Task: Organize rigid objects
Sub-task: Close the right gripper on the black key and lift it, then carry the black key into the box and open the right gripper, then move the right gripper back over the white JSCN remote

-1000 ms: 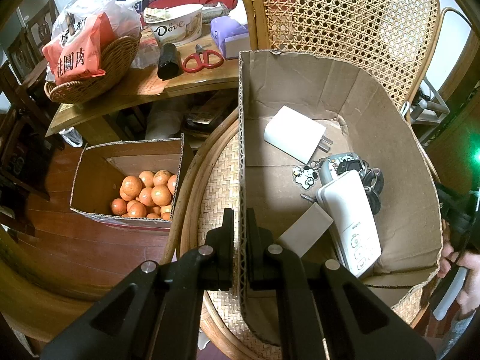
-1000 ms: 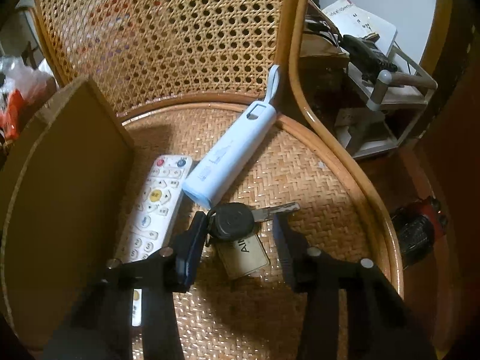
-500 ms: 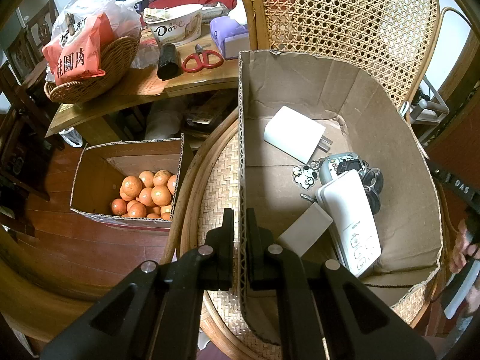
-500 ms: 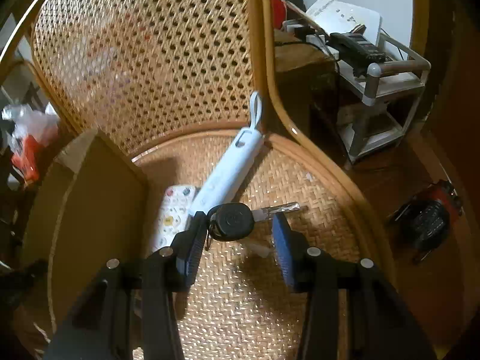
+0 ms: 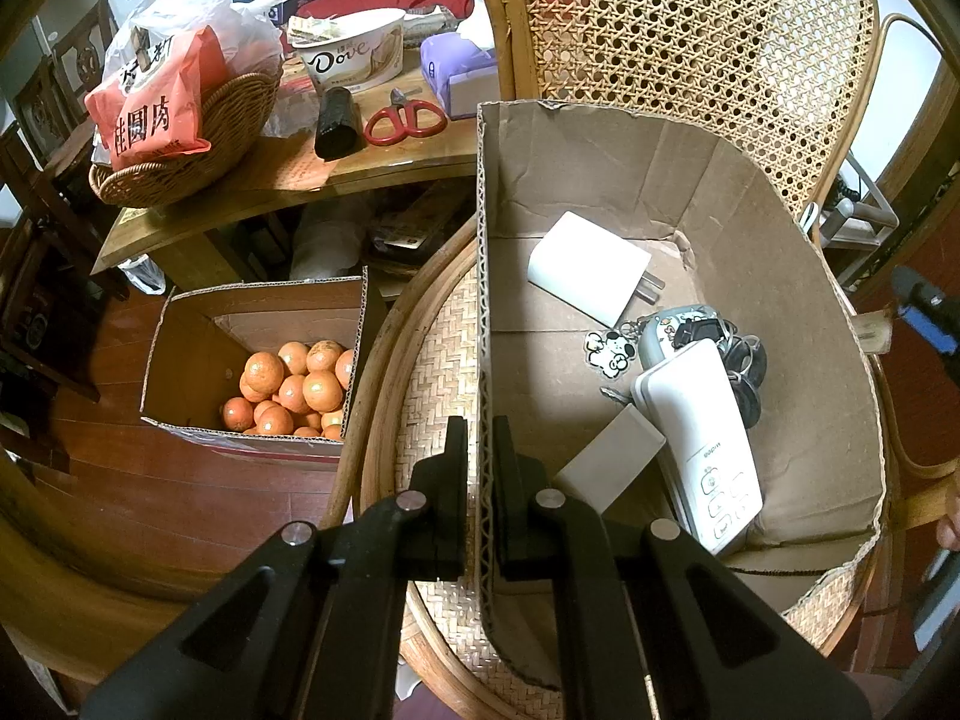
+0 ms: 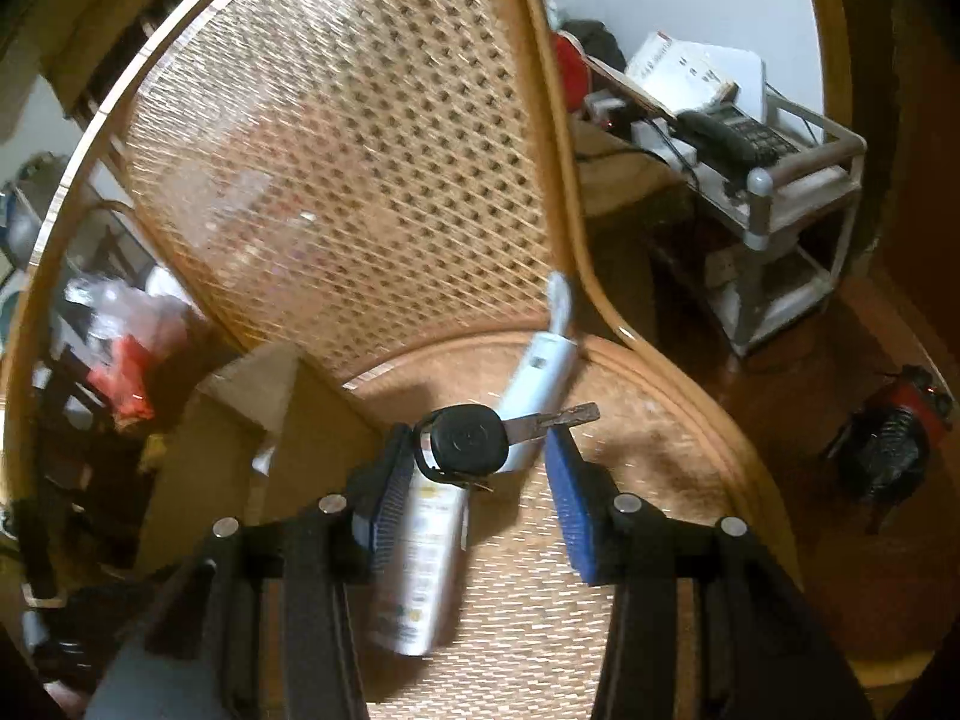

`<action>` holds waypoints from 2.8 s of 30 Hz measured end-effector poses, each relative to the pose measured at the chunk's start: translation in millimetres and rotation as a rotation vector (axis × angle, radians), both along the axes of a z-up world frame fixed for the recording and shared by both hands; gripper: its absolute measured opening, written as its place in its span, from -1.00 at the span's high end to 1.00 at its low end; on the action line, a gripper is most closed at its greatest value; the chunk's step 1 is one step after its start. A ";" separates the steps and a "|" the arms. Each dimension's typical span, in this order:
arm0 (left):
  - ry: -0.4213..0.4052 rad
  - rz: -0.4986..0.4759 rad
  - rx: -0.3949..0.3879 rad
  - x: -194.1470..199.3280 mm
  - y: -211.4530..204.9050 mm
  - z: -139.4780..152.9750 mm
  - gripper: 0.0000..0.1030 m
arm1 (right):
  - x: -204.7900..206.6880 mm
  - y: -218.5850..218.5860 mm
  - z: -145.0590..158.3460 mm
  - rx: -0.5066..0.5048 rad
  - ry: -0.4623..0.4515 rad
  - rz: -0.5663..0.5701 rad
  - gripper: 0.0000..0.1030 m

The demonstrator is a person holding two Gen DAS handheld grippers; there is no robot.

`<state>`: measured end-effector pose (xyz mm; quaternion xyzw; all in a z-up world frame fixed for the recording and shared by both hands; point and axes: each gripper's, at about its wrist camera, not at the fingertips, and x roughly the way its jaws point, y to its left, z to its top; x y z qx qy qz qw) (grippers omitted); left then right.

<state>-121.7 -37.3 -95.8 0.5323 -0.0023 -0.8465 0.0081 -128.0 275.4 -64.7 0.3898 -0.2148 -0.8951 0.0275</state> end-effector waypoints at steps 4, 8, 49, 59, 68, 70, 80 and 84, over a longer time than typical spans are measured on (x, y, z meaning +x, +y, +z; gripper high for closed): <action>0.000 -0.001 -0.003 0.2 0.0 0.1 0.86 | 10.2 -18.9 21.1 -0.025 0.094 0.062 0.07; 0.001 -0.005 -0.005 1.7 1.1 0.6 0.86 | 20.1 -42.1 39.1 -0.053 0.166 0.140 0.07; 0.002 -0.007 0.007 1.8 -2.0 2.0 0.86 | 12.0 -40.7 19.4 0.071 0.081 0.139 -0.66; 0.001 -0.005 0.010 1.4 -3.0 2.7 0.86 | -12.3 -27.7 -36.5 0.045 -0.098 0.202 -0.66; -0.001 -0.004 0.015 1.0 -4.0 1.6 0.86 | -15.1 -46.5 -61.7 0.174 -0.138 0.341 -0.66; -0.001 -0.004 0.015 1.0 -4.1 1.6 0.86 | -14.8 -48.3 -65.2 0.180 -0.143 0.355 -0.66; -0.002 -0.004 0.015 0.9 -4.1 1.6 0.85 | -10.3 -58.3 -72.7 0.234 -0.163 0.425 -0.66; -0.002 -0.005 0.017 0.0 -4.3 0.9 0.85 | -10.7 -50.9 -73.0 0.234 -0.192 0.415 -0.66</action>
